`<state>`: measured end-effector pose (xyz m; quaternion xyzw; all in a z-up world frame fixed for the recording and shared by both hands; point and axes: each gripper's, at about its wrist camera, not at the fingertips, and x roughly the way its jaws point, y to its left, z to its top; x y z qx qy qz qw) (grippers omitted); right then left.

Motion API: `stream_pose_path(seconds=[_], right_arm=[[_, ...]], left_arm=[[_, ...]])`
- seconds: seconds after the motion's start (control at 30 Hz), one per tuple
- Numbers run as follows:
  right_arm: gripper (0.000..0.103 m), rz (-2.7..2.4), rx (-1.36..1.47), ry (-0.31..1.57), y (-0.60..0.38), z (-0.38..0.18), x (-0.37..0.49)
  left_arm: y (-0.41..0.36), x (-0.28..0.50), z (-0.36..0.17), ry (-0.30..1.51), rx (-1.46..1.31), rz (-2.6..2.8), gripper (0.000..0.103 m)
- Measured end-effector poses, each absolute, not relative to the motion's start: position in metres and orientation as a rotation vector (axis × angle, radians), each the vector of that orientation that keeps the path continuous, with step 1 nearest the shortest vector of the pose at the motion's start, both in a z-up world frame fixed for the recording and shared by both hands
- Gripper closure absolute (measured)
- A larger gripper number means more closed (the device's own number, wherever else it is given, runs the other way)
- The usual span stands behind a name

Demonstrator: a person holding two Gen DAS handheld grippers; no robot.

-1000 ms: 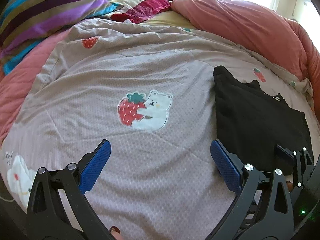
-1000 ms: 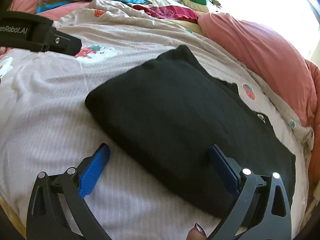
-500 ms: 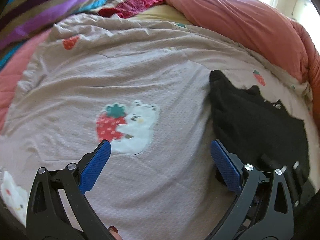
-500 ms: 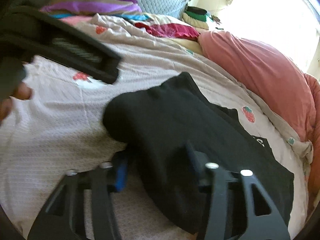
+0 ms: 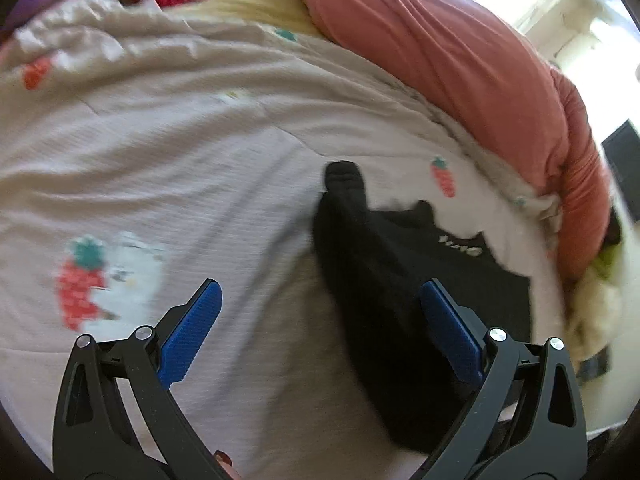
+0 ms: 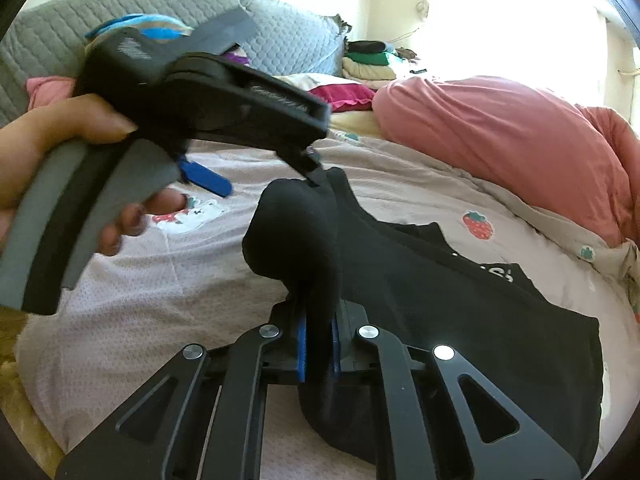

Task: Fold small clothes
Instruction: 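Grasp the same sweatshirt edge with the left tool while the right tool holds it, then lift the held edge with both tools and fold the sweatshirt over in half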

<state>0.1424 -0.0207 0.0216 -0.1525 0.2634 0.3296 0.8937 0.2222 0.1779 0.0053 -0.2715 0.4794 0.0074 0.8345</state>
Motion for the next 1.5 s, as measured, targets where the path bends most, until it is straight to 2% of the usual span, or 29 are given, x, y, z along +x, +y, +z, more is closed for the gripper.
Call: stream_pose_path(seconds=[0.23,0.3,0.33,0.43,0.53,0.93,1.5], right_arm=[[0.096,0.679,-0.295,0.531,-0.03,0.028,0.132],[0.096,0.676,-0.283,0.527,-0.034,0.03,0.13],[0.096,0.674,-0.276,0.527,-0.037,0.031,0.13],[0.096,0.661,-0.26,0.518,-0.045,0.034,0.127],[0.096,0.629,-0.25,0.499,-0.056,0.039,0.126],[0.096,0.522,-0.167,0.47,-0.116,0.052,0.118],[0.097,0.43,-0.07,0.477,-0.186,0.049,0.116]], left_arm=[[0.161,0.248,-0.012,1.087,-0.652,-0.036,0.012],[0.157,0.25,-0.013,1.08,-0.681,-0.06,0.034],[0.153,0.25,-0.012,1.078,-0.69,-0.079,0.049],[0.139,0.25,-0.004,1.071,-0.651,-0.108,0.069],[0.123,0.248,0.008,1.05,-0.599,-0.117,0.081],[0.064,0.243,0.052,0.985,-0.476,-0.16,0.084],[-0.024,0.251,0.067,0.986,-0.36,-0.213,0.084]])
